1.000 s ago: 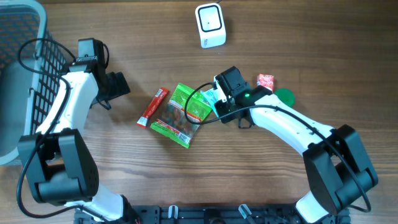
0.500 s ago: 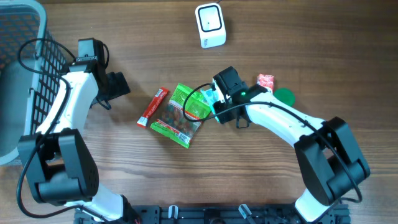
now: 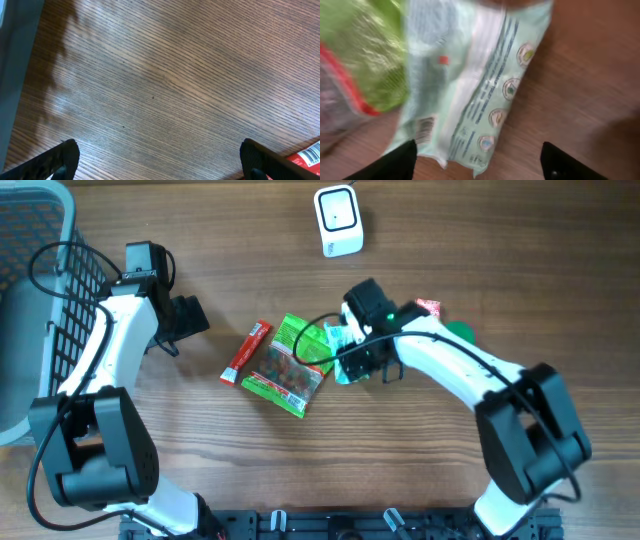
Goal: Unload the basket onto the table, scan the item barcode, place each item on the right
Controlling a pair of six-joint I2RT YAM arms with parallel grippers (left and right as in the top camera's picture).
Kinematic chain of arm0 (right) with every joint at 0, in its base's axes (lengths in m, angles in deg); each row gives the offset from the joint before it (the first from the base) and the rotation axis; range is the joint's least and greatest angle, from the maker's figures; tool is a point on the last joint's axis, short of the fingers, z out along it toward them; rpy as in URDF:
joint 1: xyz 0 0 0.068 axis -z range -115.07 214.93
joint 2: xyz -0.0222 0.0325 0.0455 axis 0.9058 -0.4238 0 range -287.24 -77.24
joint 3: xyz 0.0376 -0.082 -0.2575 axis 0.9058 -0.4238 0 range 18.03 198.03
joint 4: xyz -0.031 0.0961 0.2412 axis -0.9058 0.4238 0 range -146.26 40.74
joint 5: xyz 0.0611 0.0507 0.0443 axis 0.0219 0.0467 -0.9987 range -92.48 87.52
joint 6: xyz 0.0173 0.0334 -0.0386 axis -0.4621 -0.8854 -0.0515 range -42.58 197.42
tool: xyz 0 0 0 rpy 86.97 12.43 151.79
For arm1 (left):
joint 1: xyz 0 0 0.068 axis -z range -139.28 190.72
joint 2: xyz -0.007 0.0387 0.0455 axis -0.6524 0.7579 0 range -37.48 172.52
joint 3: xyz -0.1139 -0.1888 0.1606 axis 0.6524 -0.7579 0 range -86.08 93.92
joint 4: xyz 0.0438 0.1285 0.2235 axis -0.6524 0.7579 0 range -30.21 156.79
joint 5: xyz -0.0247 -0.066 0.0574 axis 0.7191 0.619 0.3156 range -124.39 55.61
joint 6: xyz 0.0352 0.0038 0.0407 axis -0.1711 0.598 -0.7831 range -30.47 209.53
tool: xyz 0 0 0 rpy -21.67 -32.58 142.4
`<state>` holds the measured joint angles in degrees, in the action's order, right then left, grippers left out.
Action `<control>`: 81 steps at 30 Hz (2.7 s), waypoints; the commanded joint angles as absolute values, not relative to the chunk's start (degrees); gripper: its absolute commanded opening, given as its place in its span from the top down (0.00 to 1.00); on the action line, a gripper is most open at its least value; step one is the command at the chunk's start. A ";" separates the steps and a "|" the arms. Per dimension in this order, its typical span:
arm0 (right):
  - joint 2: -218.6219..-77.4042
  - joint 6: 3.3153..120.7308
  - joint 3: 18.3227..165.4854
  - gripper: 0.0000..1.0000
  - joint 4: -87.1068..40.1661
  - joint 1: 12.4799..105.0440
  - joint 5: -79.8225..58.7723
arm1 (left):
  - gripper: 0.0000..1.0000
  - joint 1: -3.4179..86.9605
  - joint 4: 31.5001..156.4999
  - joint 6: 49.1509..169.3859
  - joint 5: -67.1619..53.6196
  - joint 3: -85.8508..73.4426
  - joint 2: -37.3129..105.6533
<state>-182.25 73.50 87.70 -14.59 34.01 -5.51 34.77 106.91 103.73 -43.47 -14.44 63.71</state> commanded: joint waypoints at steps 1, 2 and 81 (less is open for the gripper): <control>-176.55 74.22 91.08 0.36 -12.40 33.70 -8.37 | 0.00 34.48 106.91 103.25 -43.16 -13.64 62.77; -176.59 74.07 90.98 0.48 -11.96 33.55 -9.90 | 0.00 34.48 106.91 103.22 -43.16 -13.64 62.77; -184.42 74.20 88.37 0.96 -12.16 34.25 -11.78 | 0.00 34.48 106.91 103.22 -43.16 -13.64 62.77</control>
<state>-183.54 73.24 87.83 -11.15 34.34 -5.99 34.77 106.91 103.73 -43.47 -14.44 63.71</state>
